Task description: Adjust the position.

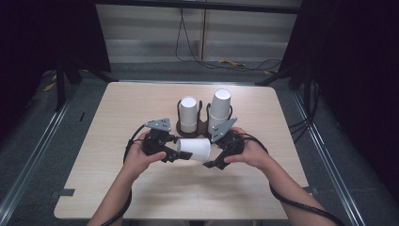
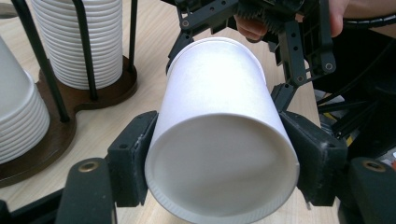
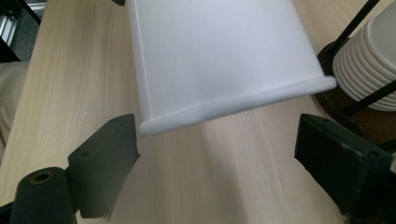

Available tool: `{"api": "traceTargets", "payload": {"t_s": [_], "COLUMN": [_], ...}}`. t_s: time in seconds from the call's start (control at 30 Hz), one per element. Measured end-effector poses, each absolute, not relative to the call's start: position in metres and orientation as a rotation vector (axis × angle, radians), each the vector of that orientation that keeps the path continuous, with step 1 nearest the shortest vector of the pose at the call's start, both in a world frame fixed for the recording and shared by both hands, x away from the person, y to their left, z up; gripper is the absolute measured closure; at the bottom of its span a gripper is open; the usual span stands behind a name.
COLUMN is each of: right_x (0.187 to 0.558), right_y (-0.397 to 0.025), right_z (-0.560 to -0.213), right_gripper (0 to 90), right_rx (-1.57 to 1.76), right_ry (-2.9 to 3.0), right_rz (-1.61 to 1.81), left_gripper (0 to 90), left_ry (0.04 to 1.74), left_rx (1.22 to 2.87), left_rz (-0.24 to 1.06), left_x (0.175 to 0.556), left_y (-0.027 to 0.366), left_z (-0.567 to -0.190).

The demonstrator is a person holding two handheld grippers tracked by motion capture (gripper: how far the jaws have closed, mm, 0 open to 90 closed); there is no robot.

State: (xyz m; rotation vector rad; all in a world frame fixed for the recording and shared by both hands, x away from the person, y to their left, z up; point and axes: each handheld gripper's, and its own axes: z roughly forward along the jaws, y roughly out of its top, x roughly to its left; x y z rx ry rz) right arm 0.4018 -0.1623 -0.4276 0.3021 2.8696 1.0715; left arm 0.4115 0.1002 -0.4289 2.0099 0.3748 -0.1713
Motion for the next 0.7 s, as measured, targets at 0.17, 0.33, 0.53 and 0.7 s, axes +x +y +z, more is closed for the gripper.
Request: {"api": "traceTargets", "payload": {"t_s": [0.17,0.33,0.53,0.7], "right_x": [0.401,0.400,0.397,0.396], "right_y": [-0.167,-0.171,-0.175,-0.178], "right_z": [-0.431,-0.434,-0.440,-0.446], "right_gripper": [12.8,12.8,12.8,12.8], "right_rx": [0.328,0.364,0.396,0.440], "right_ry": [2.839,2.817,2.787,2.753], "right_rz": [1.114,1.182,1.253,1.313], "left_gripper": [31.7,31.7,31.7,31.7], "left_ry": [0.383,0.373,0.377,0.380], "left_rx": [1.997,1.986,1.988,1.987], "left_rz": [-0.171,-0.170,-0.170,-0.176], "left_x": [0.411,0.411,0.411,0.411], "left_y": [0.103,0.105,0.106,0.106], "left_z": [-0.428,-0.427,-0.428,-0.429]}}
